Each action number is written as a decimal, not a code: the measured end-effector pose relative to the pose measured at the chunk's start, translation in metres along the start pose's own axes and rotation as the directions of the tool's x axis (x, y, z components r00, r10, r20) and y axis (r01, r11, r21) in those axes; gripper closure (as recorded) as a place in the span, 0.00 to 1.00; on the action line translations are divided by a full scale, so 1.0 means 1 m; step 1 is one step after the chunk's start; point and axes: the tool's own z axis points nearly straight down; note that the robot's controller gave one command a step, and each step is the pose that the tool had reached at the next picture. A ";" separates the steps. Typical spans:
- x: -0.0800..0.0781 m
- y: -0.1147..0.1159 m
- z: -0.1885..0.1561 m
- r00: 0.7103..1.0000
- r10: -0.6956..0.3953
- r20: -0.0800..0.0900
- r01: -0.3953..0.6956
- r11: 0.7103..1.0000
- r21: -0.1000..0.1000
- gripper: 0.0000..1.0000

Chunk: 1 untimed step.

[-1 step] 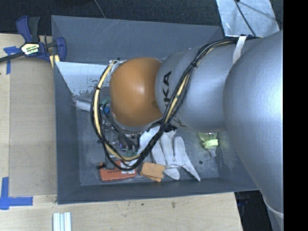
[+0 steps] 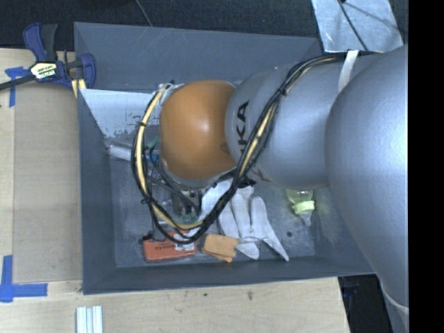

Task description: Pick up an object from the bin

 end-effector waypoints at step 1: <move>0.009 -0.035 0.015 0.998 -0.066 0.002 0.066 0.998 -0.002 0.00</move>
Offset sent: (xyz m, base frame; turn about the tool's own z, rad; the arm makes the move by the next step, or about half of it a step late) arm -0.0238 -0.0407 -0.0702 -0.0666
